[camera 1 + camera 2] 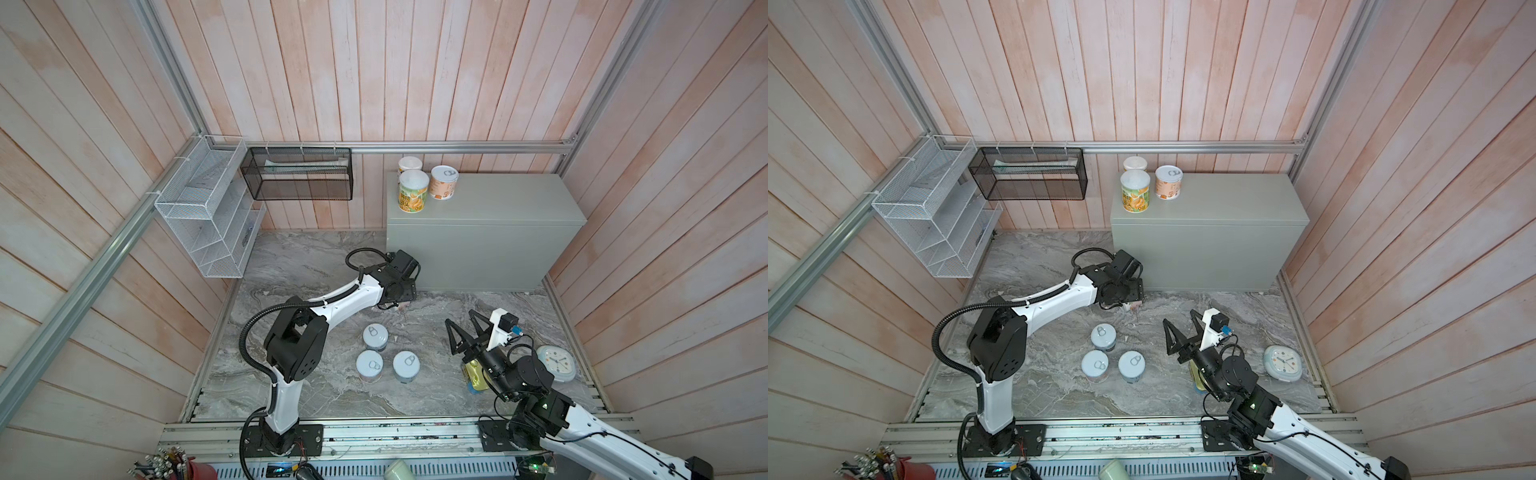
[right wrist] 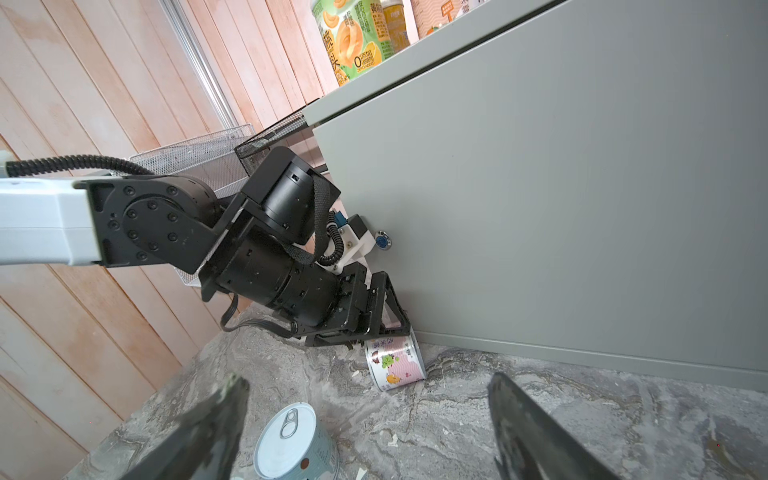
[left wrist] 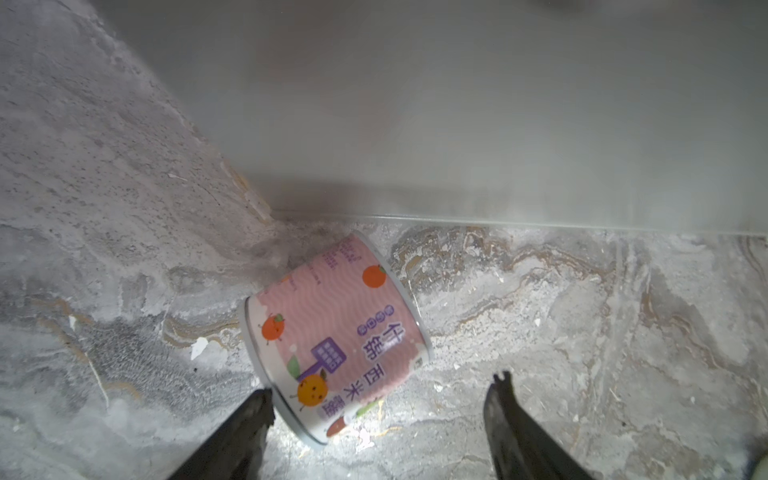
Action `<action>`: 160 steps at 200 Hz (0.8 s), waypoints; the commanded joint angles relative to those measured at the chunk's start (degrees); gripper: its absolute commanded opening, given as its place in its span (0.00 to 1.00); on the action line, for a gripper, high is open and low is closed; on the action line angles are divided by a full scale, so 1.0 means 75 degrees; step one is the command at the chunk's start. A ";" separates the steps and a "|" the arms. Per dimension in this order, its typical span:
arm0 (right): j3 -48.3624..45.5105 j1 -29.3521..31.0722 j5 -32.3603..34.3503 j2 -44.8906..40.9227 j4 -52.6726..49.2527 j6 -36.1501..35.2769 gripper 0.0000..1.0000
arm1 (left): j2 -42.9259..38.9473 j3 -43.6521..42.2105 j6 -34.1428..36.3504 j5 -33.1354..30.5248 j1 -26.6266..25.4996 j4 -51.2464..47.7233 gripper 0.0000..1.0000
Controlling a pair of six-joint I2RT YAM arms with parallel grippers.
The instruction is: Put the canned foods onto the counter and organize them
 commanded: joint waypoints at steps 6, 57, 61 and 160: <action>0.0069 -0.0026 0.0127 -0.0567 -0.0860 -0.0143 0.90 | 0.0424 -0.0121 -0.0512 -0.0823 -0.0050 0.0271 0.82; 0.0085 -0.0023 0.0186 -0.1681 -0.1770 -0.0076 0.91 | 0.0845 0.0118 -0.0650 -0.1556 -0.0210 0.0209 0.81; 0.0096 -0.0026 0.0170 -0.1732 -0.1826 -0.0070 0.91 | 0.0863 0.0146 -0.0681 -0.1588 -0.0218 0.0195 0.81; 0.0337 -0.0021 -0.0124 -0.2096 -0.2669 0.0195 0.91 | 0.0021 -0.1251 -0.1118 -0.1420 0.0144 0.0770 0.81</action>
